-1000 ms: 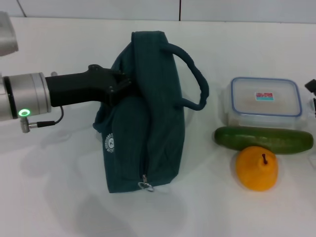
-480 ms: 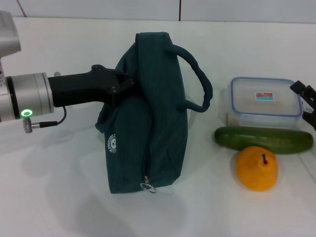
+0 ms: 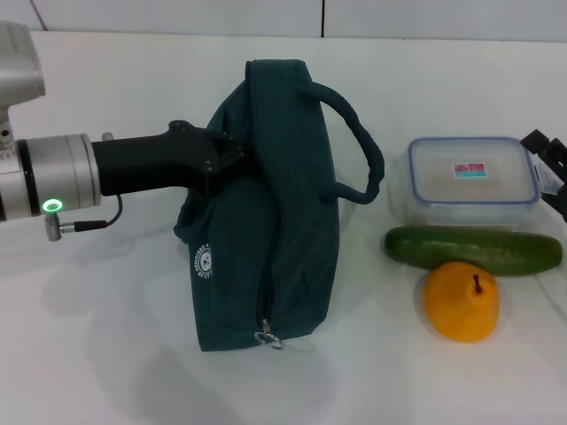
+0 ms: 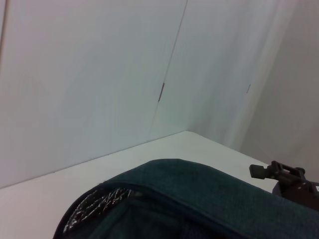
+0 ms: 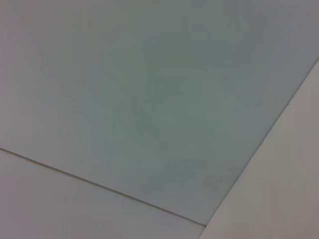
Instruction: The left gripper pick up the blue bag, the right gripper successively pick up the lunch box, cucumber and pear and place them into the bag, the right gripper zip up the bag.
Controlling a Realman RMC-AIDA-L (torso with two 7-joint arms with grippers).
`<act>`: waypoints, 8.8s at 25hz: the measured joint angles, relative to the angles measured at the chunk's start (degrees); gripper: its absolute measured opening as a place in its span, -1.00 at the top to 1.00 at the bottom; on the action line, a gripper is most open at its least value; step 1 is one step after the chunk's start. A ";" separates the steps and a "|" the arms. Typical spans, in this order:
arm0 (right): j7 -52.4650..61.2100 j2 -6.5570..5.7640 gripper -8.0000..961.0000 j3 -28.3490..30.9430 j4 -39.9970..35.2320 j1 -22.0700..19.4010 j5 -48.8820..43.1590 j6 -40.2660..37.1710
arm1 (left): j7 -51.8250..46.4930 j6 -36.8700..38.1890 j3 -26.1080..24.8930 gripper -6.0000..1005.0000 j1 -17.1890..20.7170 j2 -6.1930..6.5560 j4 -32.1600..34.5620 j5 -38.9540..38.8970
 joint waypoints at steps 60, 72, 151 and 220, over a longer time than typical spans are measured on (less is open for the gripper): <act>-2.46 0.00 0.48 -0.44 -1.34 0.12 -0.28 0.00 | 2.74 -1.00 -0.53 0.89 0.53 0.10 -1.32 0.05; -10.05 0.00 0.78 -0.84 -3.43 -0.12 -0.35 -0.33 | 2.43 -0.83 -0.53 0.89 0.81 0.36 -1.13 -3.88; -17.00 -0.62 0.79 -7.10 -31.12 17.76 -20.39 -1.26 | -3.20 0.46 -4.14 0.89 0.09 0.44 -3.54 -11.70; -27.50 -0.44 0.63 -30.42 -30.59 16.59 0.69 6.57 | -3.06 -0.91 -4.14 0.90 -0.24 0.58 -7.92 -17.02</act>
